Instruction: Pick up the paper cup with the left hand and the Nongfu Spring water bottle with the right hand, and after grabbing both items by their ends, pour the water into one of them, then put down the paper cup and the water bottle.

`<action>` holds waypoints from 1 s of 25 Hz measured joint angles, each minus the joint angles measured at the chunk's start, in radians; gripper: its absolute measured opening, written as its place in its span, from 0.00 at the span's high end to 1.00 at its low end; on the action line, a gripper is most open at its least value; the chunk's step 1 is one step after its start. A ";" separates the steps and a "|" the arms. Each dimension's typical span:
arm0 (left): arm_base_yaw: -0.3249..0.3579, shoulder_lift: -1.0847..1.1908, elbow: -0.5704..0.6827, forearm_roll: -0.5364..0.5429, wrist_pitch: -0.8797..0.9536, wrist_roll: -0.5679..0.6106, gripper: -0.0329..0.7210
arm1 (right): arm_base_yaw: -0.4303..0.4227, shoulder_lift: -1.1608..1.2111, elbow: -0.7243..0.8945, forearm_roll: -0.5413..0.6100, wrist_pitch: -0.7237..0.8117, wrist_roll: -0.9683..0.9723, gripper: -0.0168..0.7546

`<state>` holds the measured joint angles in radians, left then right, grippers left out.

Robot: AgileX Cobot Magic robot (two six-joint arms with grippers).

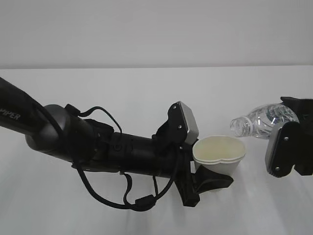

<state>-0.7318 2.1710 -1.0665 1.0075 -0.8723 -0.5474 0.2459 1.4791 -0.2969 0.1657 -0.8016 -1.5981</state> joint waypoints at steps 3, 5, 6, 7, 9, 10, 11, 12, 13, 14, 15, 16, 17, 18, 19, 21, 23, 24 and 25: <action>-0.005 0.000 0.000 0.000 0.000 0.000 0.39 | 0.000 0.000 0.000 0.000 0.000 -0.010 0.46; -0.012 0.000 0.000 0.000 0.000 -0.002 0.39 | 0.000 0.000 0.000 0.000 0.000 -0.019 0.46; -0.014 0.000 0.000 0.000 0.000 -0.002 0.39 | 0.000 0.000 0.000 0.000 0.000 -0.021 0.46; -0.018 0.000 0.000 0.002 0.000 -0.004 0.39 | 0.000 0.000 -0.002 0.000 0.000 -0.023 0.46; -0.017 0.000 0.000 0.004 0.000 -0.004 0.39 | 0.000 0.000 -0.004 0.000 -0.002 -0.029 0.46; -0.017 0.000 0.000 0.004 0.000 -0.004 0.39 | 0.000 0.000 -0.004 0.000 -0.002 -0.031 0.46; -0.017 0.000 0.000 0.004 0.000 -0.004 0.39 | 0.000 0.000 -0.004 0.000 -0.002 -0.036 0.46; -0.017 0.000 0.000 0.004 0.000 -0.004 0.39 | 0.000 0.000 -0.004 0.000 -0.002 -0.038 0.46; -0.017 0.000 0.000 0.004 0.000 -0.004 0.39 | 0.000 0.000 -0.004 0.000 -0.002 -0.040 0.46; -0.017 0.000 0.000 0.004 0.000 -0.006 0.39 | 0.000 0.000 -0.004 0.000 -0.002 -0.043 0.46; -0.017 0.000 0.000 0.004 0.000 -0.006 0.39 | 0.000 0.000 -0.004 0.000 -0.002 -0.046 0.46; -0.017 0.000 0.000 0.004 0.000 -0.006 0.39 | 0.000 0.000 -0.004 0.000 -0.002 -0.051 0.46; -0.017 0.000 0.000 0.004 0.000 -0.006 0.39 | 0.000 0.000 -0.004 0.000 -0.002 -0.056 0.46; -0.017 0.000 0.000 0.004 0.000 -0.006 0.39 | 0.000 0.000 -0.004 0.000 -0.002 -0.061 0.46; -0.017 0.000 0.000 0.004 0.000 -0.006 0.39 | 0.000 0.000 -0.004 0.000 -0.002 -0.066 0.46; -0.017 0.000 0.000 0.000 -0.001 -0.006 0.39 | 0.000 -0.009 -0.004 0.000 -0.002 -0.070 0.46; -0.017 0.000 0.000 -0.004 -0.001 -0.006 0.39 | 0.000 -0.018 -0.004 0.000 -0.002 -0.072 0.46; -0.017 0.000 0.000 -0.006 -0.001 -0.006 0.39 | 0.000 -0.022 -0.004 0.000 -0.002 -0.072 0.46; -0.017 0.000 0.000 -0.008 -0.001 -0.007 0.39 | 0.000 -0.024 -0.004 0.000 -0.004 -0.077 0.46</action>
<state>-0.7485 2.1710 -1.0665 0.9991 -0.8731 -0.5540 0.2459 1.4550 -0.3006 0.1657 -0.8054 -1.6749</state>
